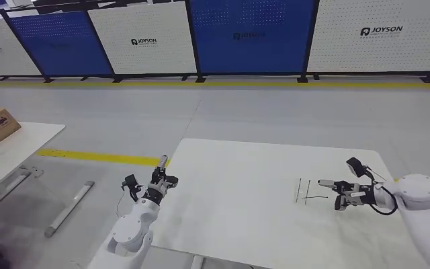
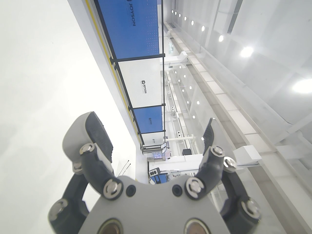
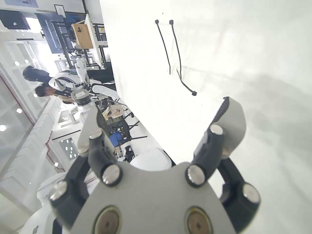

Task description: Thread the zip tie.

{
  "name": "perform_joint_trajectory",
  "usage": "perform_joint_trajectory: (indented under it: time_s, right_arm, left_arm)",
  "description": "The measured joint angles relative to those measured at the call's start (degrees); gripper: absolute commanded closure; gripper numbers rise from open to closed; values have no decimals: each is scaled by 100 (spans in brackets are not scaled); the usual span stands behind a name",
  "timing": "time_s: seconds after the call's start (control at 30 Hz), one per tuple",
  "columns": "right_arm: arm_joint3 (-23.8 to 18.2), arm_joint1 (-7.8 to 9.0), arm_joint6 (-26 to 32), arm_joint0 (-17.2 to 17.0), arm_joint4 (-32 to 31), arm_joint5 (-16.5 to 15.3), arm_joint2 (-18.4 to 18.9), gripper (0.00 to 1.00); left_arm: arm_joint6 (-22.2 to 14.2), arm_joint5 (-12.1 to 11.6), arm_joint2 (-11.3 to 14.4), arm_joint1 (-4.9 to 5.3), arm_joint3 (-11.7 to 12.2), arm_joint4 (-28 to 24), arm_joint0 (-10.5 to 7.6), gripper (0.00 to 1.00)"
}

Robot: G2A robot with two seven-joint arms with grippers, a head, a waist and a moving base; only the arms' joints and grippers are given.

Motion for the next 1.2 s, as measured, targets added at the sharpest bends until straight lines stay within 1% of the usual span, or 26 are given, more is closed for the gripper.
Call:
perform_joint_trajectory:
  time_s: [0.23, 0.27, 0.33, 0.4, 0.47, 0.53, 0.83, 0.9, 1.07, 1.2]
  right_arm:
    - [-2, -1, -1, -2, 0, -1, -2, 0]
    - [-44, -20, -55, -36, -52, -20, -52, 0]
    - [-117, -76, -386, -109, -224, -63, -214, 0]
    - [-108, -114, -822, -109, -258, -133, -306, 0]
    - [-28, -148, -1052, -66, -244, -144, -357, 0]
    - [43, -173, -1138, -18, -249, -96, -400, 0]
    - [49, -174, -1137, -15, -253, -89, -404, 0]
    - [-2, -167, -1195, -86, -212, -140, -376, 0]
    - [-208, -62, -1052, -284, -120, -292, -144, 0]
    - [-338, 12, -953, -408, -73, -334, 16, 0]
  left_arm:
    - [0, 0, 0, 0, 0, 0, 0, 0]
    - [0, 0, 0, 0, 0, 0, 0, 0]
    - [0, 0, 0, 0, 0, 0, 0, 0]
    - [0, 0, 0, 0, 0, 0, 0, 0]
    - [0, 0, 0, 0, 0, 0, 0, 0]
    - [0, 0, 0, 0, 0, 0, 0, 0]
    - [0, 0, 0, 0, 0, 0, 0, 0]
    - [0, 0, 0, 0, 0, 0, 0, 0]
    - [0, 0, 0, 0, 0, 0, 0, 0]
    - [0, 0, 0, 0, 0, 0, 0, 0]
